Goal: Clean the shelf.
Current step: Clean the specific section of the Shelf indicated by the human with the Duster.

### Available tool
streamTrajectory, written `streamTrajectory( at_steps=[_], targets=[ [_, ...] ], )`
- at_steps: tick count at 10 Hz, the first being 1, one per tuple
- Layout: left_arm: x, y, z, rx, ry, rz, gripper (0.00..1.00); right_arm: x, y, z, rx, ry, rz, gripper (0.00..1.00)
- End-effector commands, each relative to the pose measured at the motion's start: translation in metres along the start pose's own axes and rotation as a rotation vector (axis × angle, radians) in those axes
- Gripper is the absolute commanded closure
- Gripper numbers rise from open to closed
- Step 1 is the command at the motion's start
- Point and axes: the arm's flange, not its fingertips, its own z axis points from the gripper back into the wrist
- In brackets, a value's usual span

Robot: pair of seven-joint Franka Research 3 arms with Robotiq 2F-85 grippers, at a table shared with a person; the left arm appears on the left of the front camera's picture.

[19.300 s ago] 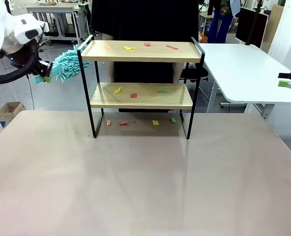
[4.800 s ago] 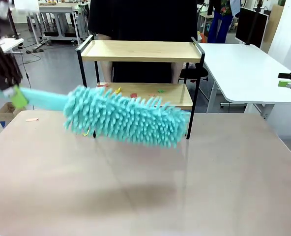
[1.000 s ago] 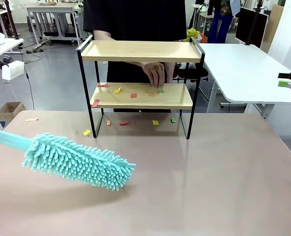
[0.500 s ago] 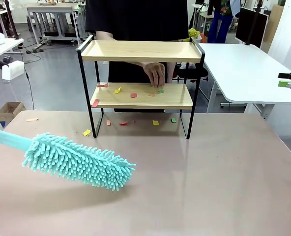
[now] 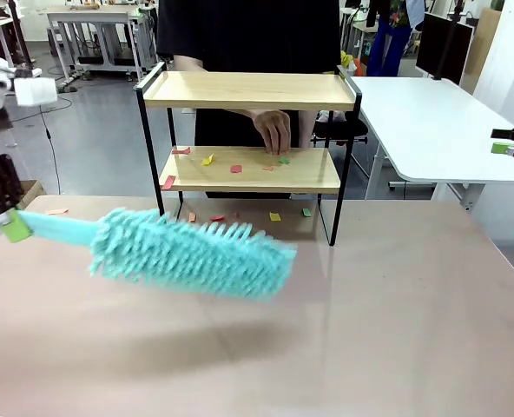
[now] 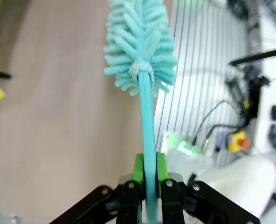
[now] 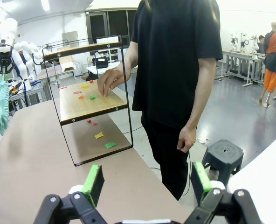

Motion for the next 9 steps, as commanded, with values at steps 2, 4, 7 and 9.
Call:
streamTrajectory(
  at_steps=[2,4,7,9],
  targets=[
    [0.039,-0.034,0.0,0.039,-0.235,0.202,0.87,0.004,0.001,-0.002,0.002,-0.002,0.008,0.0],
    [0.073,-0.057,-0.017,0.099,-0.292,0.403,0.87,0.004,0.001,-0.002,0.002,-0.002,0.008,0.0],
    [0.111,-0.068,-0.041,0.181,-0.362,0.58,0.87,0.004,0.001,-0.002,0.002,-0.002,0.008,0.0],
    [0.126,-0.061,-0.049,0.062,-0.393,0.528,0.87,0.004,0.001,-0.002,0.002,-0.002,0.008,0.0]
  ],
)
